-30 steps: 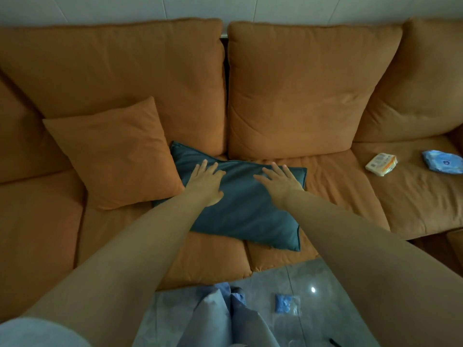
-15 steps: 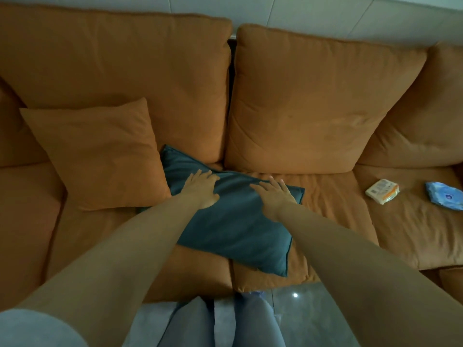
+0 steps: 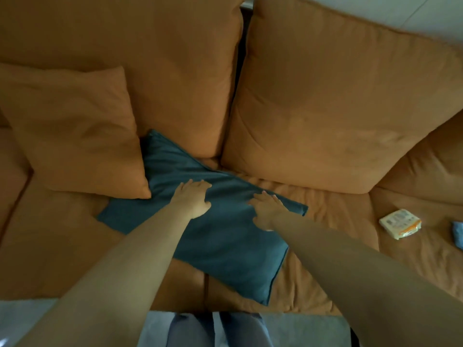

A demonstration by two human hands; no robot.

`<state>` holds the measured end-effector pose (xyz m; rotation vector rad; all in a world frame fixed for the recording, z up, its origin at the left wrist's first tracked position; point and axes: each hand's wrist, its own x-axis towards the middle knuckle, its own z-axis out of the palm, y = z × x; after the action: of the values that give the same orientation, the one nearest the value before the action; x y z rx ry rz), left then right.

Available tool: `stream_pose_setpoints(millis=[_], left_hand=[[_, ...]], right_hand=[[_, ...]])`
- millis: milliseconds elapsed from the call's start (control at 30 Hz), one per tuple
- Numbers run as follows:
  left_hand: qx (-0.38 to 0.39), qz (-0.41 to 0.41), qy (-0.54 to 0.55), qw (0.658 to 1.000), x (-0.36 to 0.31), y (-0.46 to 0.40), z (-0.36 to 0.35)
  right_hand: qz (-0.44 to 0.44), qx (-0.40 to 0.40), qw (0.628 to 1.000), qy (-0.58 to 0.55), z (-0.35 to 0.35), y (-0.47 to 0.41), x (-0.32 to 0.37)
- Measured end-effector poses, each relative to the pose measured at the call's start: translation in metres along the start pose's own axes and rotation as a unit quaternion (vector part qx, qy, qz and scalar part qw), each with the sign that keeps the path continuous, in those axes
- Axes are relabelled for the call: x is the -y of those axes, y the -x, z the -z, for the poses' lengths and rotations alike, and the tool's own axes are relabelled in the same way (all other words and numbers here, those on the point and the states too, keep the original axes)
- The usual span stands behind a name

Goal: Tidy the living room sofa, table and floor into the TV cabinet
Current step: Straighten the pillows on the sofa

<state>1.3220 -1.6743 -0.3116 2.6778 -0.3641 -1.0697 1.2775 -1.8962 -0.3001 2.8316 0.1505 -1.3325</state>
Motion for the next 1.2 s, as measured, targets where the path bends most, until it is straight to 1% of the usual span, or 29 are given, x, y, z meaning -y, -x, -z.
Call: stream_pose_setpoints(millis=[133,233,333,400,433,500,567,600,667,700,767,833,900,967,1033,1100,1133,1167,1200], left_hand=[[-0.009,0.009,0.011,1.0,0.015,-0.031,-0.019],[-0.007,0.009,0.008,1.0,0.031,-0.053,-0.033],[-0.003,0.013,-0.013,1.0,0.05,-0.073,-0.05],[0.012,0.034,-0.002,0.999,0.062,-0.08,-0.063],[0.02,0.051,0.014,0.998,0.067,-0.084,-0.07],[0.035,0.073,0.039,0.996,0.075,-0.092,-0.084],[0.032,0.074,0.029,0.996,0.079,-0.097,-0.099],[0.024,0.075,0.02,0.997,0.08,-0.099,-0.105],[0.002,0.082,0.006,0.997,0.079,-0.102,-0.114],[-0.015,0.09,-0.005,0.996,0.078,-0.103,-0.115],[-0.061,0.098,-0.023,0.993,0.072,-0.104,-0.115],[-0.093,0.096,-0.036,0.99,0.065,-0.106,-0.108],[-0.11,0.092,-0.055,0.988,0.052,-0.107,-0.099],[-0.161,0.081,-0.075,0.981,0.037,-0.108,-0.09],[-0.244,0.049,-0.091,0.964,0.02,-0.108,-0.08],[-0.331,-0.005,-0.115,0.936,0.002,-0.11,-0.069],[-0.352,-0.036,-0.123,0.927,-0.005,-0.11,-0.063],[-0.353,-0.07,-0.133,0.923,-0.012,-0.11,-0.058],[-0.339,-0.102,-0.151,0.923,-0.017,-0.11,-0.054]], right_hand=[[-0.012,-0.034,0.999,-0.026,-0.012,-0.049,-0.001],[-0.029,-0.025,0.997,-0.064,-0.021,-0.09,0.007],[-0.097,0.014,0.987,-0.13,-0.032,-0.134,0.016],[-0.128,0.006,0.975,-0.183,-0.037,-0.155,0.018],[-0.128,-0.012,0.973,-0.19,-0.04,-0.164,0.018],[-0.104,-0.048,0.98,-0.164,-0.049,-0.182,0.017],[-0.089,-0.062,0.982,-0.152,-0.06,-0.194,0.014],[-0.09,-0.059,0.981,-0.163,-0.065,-0.199,0.013],[-0.099,-0.051,0.975,-0.192,-0.076,-0.207,0.013],[-0.103,-0.065,0.974,-0.192,-0.078,-0.209,0.014],[-0.098,-0.112,0.977,-0.154,-0.082,-0.208,0.014],[-0.068,-0.142,0.979,-0.126,-0.077,-0.203,0.011],[-0.03,-0.144,0.978,-0.147,-0.066,-0.191,0.005],[0.005,-0.149,0.976,-0.162,-0.054,-0.176,0.001],[0.042,-0.164,0.972,-0.163,-0.045,-0.158,0.003],[0.075,-0.17,0.968,-0.17,-0.041,-0.136,0.006],[0.087,-0.168,0.965,-0.18,-0.041,-0.126,0.007],[0.093,-0.164,0.963,-0.191,-0.042,-0.115,0.004],[0.093,-0.16,0.962,-0.201,-0.043,-0.105,-0.001]])
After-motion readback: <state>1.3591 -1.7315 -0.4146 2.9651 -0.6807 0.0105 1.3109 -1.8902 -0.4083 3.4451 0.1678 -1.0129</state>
